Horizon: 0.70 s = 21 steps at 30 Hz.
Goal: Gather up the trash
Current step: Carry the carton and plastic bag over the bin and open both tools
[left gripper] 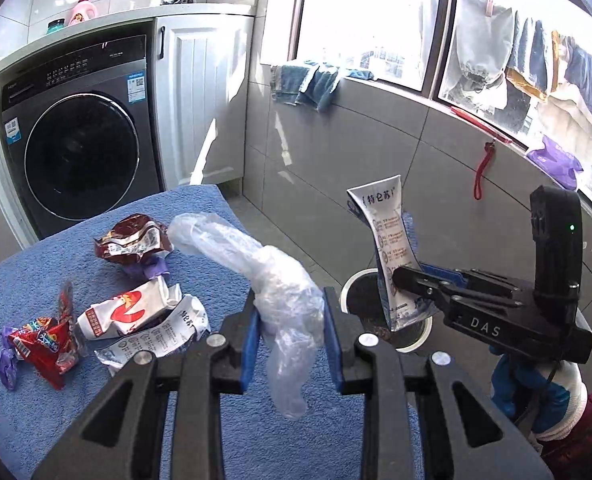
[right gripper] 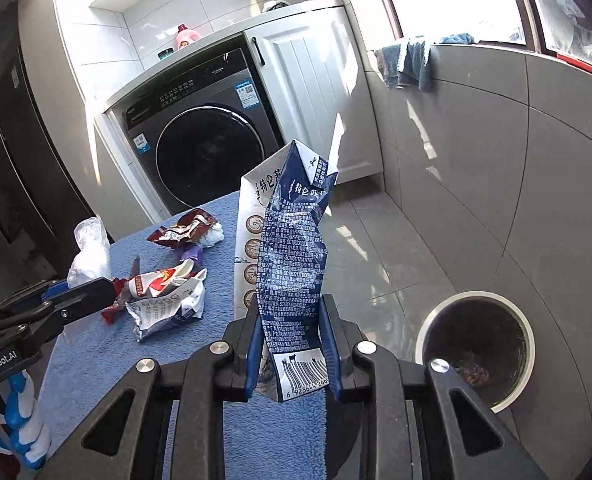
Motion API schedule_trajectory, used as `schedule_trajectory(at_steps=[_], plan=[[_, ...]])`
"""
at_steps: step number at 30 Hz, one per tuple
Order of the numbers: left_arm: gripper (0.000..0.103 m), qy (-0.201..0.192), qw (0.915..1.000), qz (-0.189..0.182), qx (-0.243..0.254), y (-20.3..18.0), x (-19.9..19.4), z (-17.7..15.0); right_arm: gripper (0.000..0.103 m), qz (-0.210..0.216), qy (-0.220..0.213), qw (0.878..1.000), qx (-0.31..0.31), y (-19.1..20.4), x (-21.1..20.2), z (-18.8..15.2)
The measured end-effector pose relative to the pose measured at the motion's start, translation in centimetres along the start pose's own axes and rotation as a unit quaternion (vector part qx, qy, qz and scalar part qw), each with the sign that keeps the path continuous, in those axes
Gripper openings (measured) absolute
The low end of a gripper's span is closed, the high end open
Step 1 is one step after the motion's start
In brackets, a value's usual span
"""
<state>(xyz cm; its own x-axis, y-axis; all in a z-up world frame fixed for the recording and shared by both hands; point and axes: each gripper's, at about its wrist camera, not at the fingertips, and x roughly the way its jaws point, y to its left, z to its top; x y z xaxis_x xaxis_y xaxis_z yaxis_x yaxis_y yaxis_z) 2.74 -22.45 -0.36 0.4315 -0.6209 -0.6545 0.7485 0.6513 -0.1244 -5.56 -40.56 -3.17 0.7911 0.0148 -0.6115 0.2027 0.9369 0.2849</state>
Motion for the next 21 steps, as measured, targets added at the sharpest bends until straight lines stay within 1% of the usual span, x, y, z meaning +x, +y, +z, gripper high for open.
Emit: schedule_trajectory(at_steps=[2,5,10,15,20,21], plan=[[0.027,0.014,0.9994,-0.027,0.018,-2.7,2.4,1.2,0.025,-0.033,0.005,0.999,0.009,-2.7,0.0,-0.4],[0.027,0.040,0.9967,-0.061,0.035,-5.8,6.2,2.5,0.025,-0.071,0.015,0.997,0.033,-6.8,0.6,-1.0],[0.027,0.082,0.9900,-0.104,0.049,-10.1,13.0,4.2,0.025,-0.119,0.034,0.990,0.064,-12.3,2.6,-1.9],[0.027,0.116,0.9833,-0.128,0.058,-13.1,19.4,4.9,0.025,-0.145,0.050,0.984,0.090,-16.6,4.9,-2.5],[0.028,0.150,0.9763,-0.153,0.033,-13.8,24.7,4.9,0.025,-0.160,0.068,0.979,0.108,-19.8,7.5,-3.2],[0.029,0.156,0.9746,-0.158,0.028,-13.8,25.5,4.9,0.025,-0.163,0.071,0.978,0.111,-20.3,8.0,-3.3]])
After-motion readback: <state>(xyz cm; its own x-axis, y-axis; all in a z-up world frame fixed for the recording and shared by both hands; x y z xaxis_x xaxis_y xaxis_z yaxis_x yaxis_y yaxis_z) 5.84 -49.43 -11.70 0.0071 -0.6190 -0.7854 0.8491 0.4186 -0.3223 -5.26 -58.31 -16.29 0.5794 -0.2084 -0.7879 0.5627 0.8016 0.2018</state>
